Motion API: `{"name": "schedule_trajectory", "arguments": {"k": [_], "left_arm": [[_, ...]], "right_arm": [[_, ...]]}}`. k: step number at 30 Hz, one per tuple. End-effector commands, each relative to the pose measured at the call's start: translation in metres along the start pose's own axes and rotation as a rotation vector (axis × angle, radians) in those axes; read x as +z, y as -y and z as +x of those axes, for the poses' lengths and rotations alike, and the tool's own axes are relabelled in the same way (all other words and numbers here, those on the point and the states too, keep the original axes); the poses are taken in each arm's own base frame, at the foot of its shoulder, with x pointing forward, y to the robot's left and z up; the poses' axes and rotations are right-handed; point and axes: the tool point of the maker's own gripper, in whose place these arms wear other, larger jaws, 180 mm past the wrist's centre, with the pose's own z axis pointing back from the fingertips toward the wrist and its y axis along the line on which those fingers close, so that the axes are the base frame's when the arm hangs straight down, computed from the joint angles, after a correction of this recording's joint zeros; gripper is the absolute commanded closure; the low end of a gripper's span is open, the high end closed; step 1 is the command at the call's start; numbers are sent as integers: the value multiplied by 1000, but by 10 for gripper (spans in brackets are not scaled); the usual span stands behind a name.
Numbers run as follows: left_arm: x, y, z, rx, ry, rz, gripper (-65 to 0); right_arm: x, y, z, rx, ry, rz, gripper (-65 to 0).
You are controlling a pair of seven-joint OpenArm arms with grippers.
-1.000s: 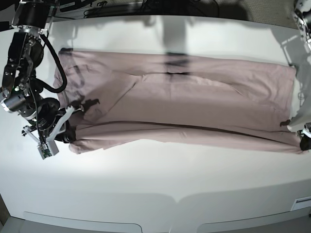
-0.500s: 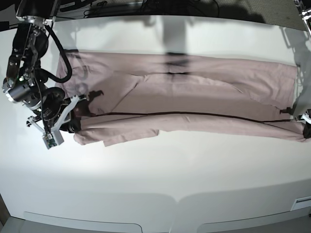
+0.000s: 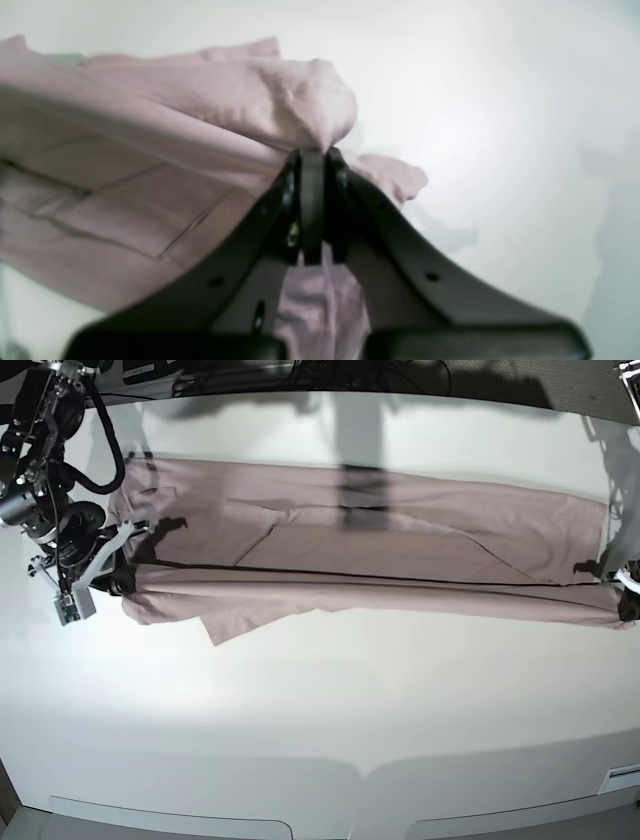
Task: Fold the T-shirt properly
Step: 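Lay the folded hem down with both grippers, pulling it flat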
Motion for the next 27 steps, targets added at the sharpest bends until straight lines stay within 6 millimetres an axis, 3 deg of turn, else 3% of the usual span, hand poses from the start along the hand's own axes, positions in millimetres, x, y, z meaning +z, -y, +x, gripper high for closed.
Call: {"name": "schedule_trajectory", "arguments": {"k": [1, 7, 20, 27], "left_arm": [[7, -7, 23, -26, 59, 18, 0], [17, -2, 24, -55, 42, 37, 0], [21, 0, 9, -67, -23, 35, 0], [28, 5, 29, -86, 22, 53, 0]], "right_arm": [[5, 3, 13, 17, 46, -6, 0], [7, -8, -5, 4, -7, 44, 0], [10, -11, -27, 3, -102, 50, 0], [21, -16, 1, 67, -27, 34, 0]]}}
